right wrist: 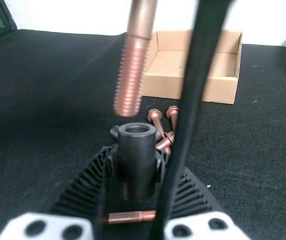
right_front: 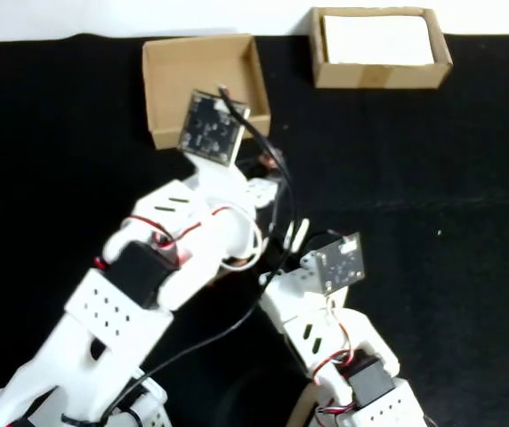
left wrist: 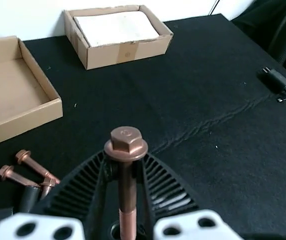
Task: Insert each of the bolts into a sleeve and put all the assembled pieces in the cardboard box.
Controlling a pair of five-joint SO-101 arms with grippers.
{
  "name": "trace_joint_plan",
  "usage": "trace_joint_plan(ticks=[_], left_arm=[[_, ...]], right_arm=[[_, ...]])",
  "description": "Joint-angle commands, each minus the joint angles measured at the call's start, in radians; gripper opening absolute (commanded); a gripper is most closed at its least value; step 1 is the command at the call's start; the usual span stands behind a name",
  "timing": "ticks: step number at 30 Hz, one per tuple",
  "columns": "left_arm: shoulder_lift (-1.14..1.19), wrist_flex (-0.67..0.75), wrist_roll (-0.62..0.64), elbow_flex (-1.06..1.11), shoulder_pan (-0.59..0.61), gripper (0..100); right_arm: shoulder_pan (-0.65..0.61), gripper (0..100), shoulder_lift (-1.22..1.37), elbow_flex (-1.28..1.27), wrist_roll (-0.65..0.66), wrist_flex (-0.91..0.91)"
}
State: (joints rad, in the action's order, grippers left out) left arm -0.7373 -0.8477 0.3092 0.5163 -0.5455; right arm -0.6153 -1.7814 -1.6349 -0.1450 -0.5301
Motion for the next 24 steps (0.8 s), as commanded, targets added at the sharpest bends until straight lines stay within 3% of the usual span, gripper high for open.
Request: trace_joint_plan(ticks=[1, 24], left_arm=[[0.002, 0.057, 0.002, 0.012, -0.002, 1], [0.001, 0.094, 0.002, 0.145, 0.039, 1]], right_arm=[[-0.001, 0.7, -0.016, 0.035, 0.006, 0.025], [-0.001, 0.7, -0.016, 0.035, 0.006, 0.025]])
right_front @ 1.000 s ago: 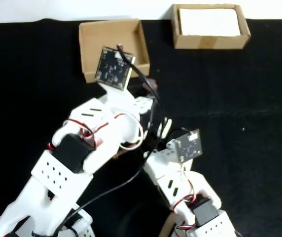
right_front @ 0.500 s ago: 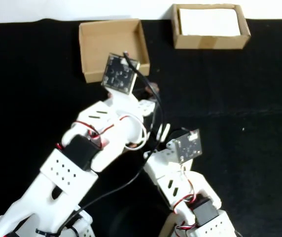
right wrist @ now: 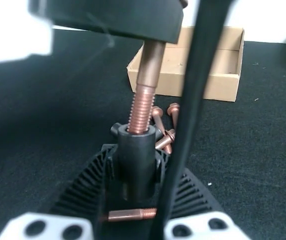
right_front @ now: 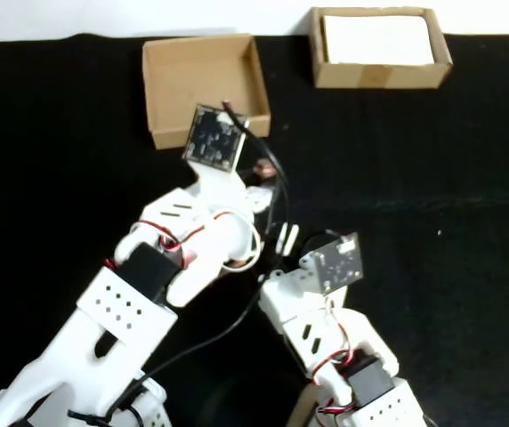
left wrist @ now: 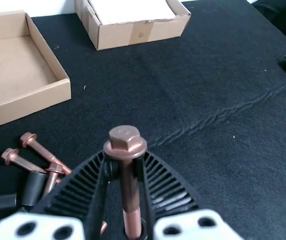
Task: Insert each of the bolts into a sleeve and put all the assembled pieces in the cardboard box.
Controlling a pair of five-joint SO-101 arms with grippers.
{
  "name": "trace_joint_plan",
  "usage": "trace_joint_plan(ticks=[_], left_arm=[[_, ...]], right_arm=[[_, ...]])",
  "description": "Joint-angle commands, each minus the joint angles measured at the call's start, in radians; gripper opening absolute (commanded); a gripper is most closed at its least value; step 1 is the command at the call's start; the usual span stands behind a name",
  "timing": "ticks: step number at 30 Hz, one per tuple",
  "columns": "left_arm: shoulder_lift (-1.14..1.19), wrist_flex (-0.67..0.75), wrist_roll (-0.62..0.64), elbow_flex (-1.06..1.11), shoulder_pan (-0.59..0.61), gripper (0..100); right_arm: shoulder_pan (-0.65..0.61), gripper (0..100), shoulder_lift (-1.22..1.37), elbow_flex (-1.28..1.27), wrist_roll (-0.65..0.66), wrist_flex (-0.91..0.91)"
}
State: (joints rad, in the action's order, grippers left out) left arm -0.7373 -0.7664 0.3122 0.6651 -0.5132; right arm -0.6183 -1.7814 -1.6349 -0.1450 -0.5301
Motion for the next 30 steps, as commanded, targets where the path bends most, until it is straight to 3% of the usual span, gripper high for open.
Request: trace_joint_plan(ticks=[1, 3, 7, 14, 19, 23, 26, 30], left_arm=[[0.001, 0.011, 0.0, -0.005, 0.007, 1], [-0.001, 0.008, 0.0, -0.007, 0.007, 1], [-0.002, -0.132, -0.026, -0.033, -0.001, 1], [0.001, -0.33, -0.075, -0.065, -0.077, 15], [0.001, -0.428, -0.074, -0.11, -0.056, 19], [-0.005, -0.592, -0.078, -0.325, -0.016, 20], [-0.007, -0.756, -0.157, -0.585, 0.065, 20], [-0.007, -0.913, -0.301, -0.814, 0.208, 7]], right_arm=[[0.002, 0.7, -0.016, 0.035, 0.006, 0.025], [0.007, 0.7, -0.016, 0.035, 0.006, 0.025], [0.051, 0.7, -0.016, 0.036, 0.006, 0.027], [0.058, 0.7, -0.016, 0.036, 0.006, 0.027], [0.058, 0.7, -0.016, 0.061, 0.006, 0.027], [0.061, 0.7, -0.005, 0.125, 0.006, 0.027], [0.061, 0.7, 0.01, 0.226, 0.009, 0.027], [0.082, 0.6, 0.197, 0.461, 0.009, 0.027]])
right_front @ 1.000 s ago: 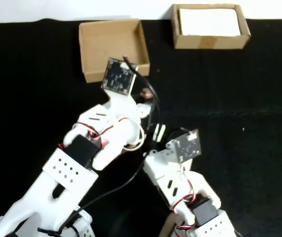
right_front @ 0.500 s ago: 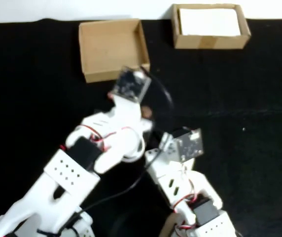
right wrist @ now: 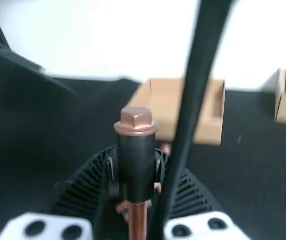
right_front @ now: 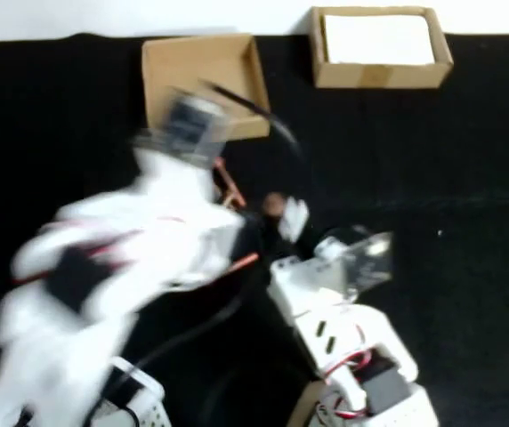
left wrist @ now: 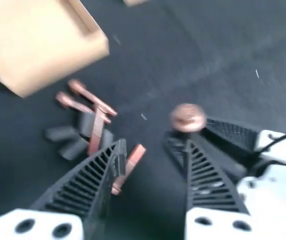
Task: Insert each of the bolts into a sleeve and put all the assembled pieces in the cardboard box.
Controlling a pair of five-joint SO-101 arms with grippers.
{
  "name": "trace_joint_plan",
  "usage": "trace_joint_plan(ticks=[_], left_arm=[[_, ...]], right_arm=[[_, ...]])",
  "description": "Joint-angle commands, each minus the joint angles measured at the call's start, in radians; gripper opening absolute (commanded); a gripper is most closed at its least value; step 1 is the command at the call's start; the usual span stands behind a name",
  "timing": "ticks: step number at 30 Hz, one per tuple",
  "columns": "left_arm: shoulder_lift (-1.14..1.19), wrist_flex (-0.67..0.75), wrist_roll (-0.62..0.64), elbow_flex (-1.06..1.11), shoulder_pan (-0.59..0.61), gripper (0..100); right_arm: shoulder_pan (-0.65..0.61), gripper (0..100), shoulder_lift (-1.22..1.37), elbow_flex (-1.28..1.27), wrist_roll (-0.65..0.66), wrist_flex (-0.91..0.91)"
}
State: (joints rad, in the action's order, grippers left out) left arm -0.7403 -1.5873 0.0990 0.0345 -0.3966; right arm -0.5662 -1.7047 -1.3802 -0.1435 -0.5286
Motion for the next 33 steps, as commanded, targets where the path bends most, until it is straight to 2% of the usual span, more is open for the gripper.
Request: trace_joint_plan(ticks=[1, 2, 4, 8, 11, 15, 18, 22, 24, 30, 33], left_arm=[[-0.005, -0.118, -0.124, -0.199, 0.119, 3], [-0.008, -0.141, -0.166, -0.203, 0.143, 0], [-0.042, -0.169, -0.216, -0.17, 0.179, 1], [-0.197, -0.166, -0.227, -0.012, 0.239, 1], [-0.352, -0.164, -0.233, 0.163, 0.282, 1], [-0.549, -0.127, -0.354, 0.447, 0.363, 1], [-0.661, -0.072, -0.4, 0.648, 0.453, 1], [-0.753, 0.063, -0.404, 0.86, 0.567, 1], [-0.762, 0.178, -0.404, 0.977, 0.595, 1], [-0.737, 0.589, -0.397, 1.337, 0.611, 1], [-0.743, 0.741, -0.397, 1.465, 0.613, 1]], right_arm=[[0.05, 0.6, 0.196, 0.252, 0.008, 0.03], [0.067, 0.6, 0.28, 0.297, 0.008, 0.062], [0.093, 0.6, 0.447, 0.372, 0.009, 0.17], [0.101, 0.6, 0.794, 0.541, 0.009, 0.36], [0.105, 0.6, 1.069, 0.694, 0.011, 0.452], [0.117, 0.6, 1.429, 0.943, 0.011, 0.536], [0.119, 0.6, 1.69, 1.173, 0.011, 0.541], [0.12, 0.6, 2.005, 1.478, 0.011, 0.536], [0.12, 0.6, 2.135, 1.6, 0.011, 0.536], [0.116, 0.6, 2.428, 1.859, 0.011, 0.535], [0.114, 0.6, 2.532, 1.936, 0.011, 0.535]])
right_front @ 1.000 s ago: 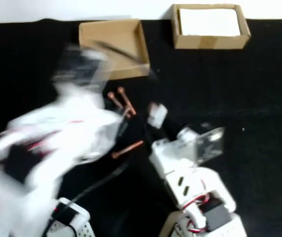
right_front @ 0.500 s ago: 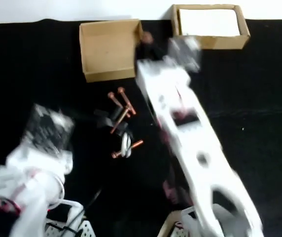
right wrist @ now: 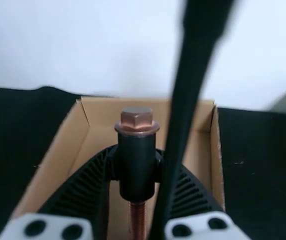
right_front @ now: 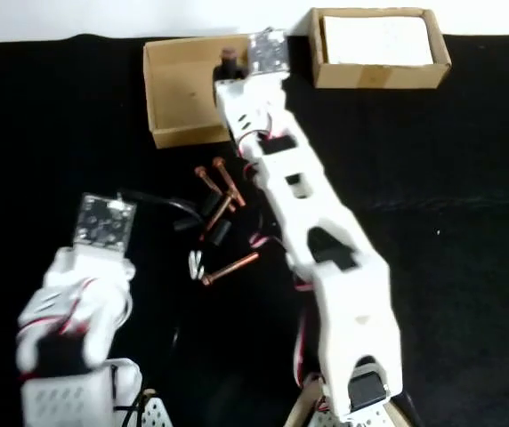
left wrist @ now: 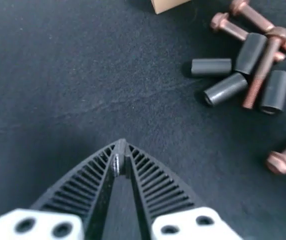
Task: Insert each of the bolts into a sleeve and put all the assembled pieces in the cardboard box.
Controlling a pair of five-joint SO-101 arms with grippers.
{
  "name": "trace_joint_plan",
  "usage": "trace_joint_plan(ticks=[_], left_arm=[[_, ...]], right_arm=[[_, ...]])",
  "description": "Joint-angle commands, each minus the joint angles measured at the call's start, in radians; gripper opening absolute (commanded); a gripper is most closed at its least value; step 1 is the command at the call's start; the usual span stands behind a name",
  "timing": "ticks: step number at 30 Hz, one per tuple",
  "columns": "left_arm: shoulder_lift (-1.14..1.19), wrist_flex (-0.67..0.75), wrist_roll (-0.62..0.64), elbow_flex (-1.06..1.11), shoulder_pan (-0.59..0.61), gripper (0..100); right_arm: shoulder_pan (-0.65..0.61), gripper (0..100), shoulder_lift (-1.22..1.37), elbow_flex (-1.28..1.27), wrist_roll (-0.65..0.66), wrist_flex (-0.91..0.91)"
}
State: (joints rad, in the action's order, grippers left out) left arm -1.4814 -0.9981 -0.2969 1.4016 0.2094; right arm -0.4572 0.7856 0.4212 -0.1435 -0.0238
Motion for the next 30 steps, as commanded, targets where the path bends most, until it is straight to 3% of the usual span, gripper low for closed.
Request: trace_joint_plan(ticks=[1, 6, 12, 16, 23, 30], left_arm=[[-0.002, 0.193, -0.002, 0.133, 0.007, 1], [-0.001, 0.311, -0.002, 0.271, 0.002, 1], [-0.004, 0.319, 0.0, 0.288, 0.007, 1], [-0.004, 0.319, 0.0, 0.289, 0.007, 1], [-0.004, 0.321, 0.0, 0.291, 0.005, 1], [0.004, 0.319, 0.002, 0.282, 0.012, 3]], right_arm=[[0.005, 0.6, 0.074, 0.154, 0.011, 0.03], [0.007, 0.6, 0.197, 0.243, 0.011, 0.03], [0.007, 0.9, 0.295, 0.318, 0.015, 0.028], [-0.002, 1.4, 0.321, 0.323, 0.097, -0.024], [-0.015, 24.2, 0.312, 0.346, 0.095, -0.097], [-0.019, 24.5, 0.314, 0.644, 0.095, -0.311]])
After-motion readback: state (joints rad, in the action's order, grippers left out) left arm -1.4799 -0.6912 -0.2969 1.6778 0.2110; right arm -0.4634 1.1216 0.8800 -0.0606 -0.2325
